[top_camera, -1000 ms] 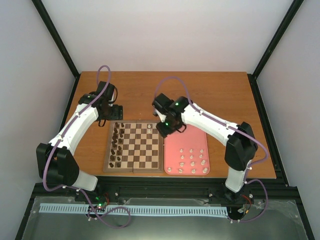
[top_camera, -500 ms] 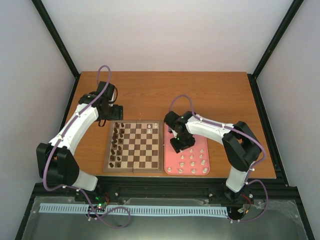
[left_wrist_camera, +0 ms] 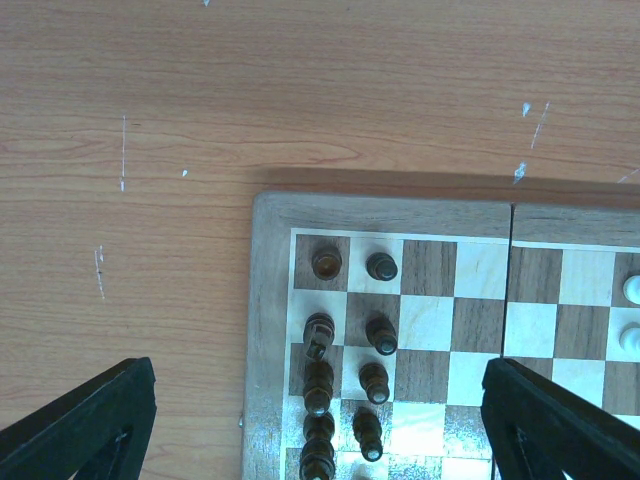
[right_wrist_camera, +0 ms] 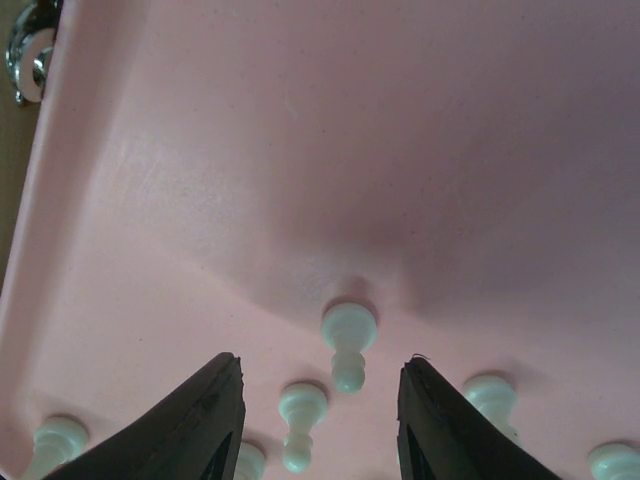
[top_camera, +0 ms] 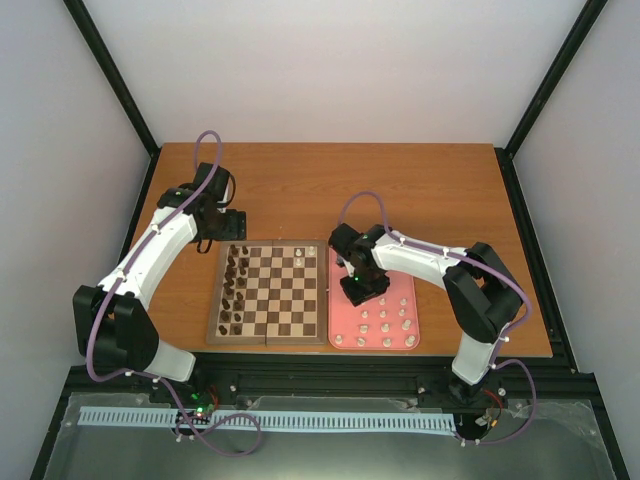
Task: Set up the chess pieces on the board
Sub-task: Pick up the chess piece from the storage box, then place the chess piece on the chessboard, then pick up the chess piece from the storage box.
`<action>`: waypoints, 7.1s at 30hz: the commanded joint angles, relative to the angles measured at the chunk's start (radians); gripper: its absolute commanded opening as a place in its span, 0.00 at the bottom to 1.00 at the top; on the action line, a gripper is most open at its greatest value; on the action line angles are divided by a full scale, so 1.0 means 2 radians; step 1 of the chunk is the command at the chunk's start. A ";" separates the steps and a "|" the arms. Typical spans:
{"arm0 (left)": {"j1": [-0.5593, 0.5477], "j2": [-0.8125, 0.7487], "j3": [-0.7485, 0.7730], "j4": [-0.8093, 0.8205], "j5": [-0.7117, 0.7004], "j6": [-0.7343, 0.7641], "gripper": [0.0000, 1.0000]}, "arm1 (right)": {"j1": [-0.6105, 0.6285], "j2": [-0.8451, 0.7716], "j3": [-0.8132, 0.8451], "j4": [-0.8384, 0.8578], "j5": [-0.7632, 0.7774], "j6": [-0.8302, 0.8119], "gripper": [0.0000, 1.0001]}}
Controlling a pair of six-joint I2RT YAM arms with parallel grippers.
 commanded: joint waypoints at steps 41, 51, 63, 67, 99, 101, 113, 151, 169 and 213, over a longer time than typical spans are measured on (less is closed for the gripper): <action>0.004 0.025 0.013 0.007 0.020 0.004 1.00 | 0.103 -0.104 -0.082 -0.013 0.015 0.105 0.39; 0.003 0.032 0.017 0.007 0.019 0.004 1.00 | 0.088 -0.077 -0.092 0.016 -0.004 0.088 0.38; 0.003 0.034 0.014 0.006 0.014 0.004 1.00 | 0.078 -0.062 -0.096 0.017 -0.003 0.087 0.31; 0.004 0.037 0.015 0.006 0.016 0.004 1.00 | 0.076 -0.062 -0.097 0.017 -0.005 0.086 0.30; 0.004 0.033 0.019 0.002 0.015 0.005 1.00 | 0.026 0.067 0.214 -0.089 -0.004 -0.023 0.03; 0.003 0.031 0.017 0.002 0.015 0.006 1.00 | 0.022 0.111 0.269 -0.102 -0.004 -0.037 0.03; 0.004 0.021 0.011 0.004 0.012 0.007 1.00 | 0.009 0.236 0.444 -0.147 -0.023 -0.068 0.04; 0.003 0.033 0.013 0.006 0.002 0.010 1.00 | 0.009 0.299 0.491 -0.160 -0.027 -0.076 0.11; 0.004 0.029 0.011 0.007 0.003 0.009 1.00 | 0.009 0.300 0.488 -0.162 -0.027 -0.076 0.21; 0.004 0.028 0.018 0.003 0.016 0.008 1.00 | -0.011 0.046 0.037 -0.013 0.001 0.003 0.42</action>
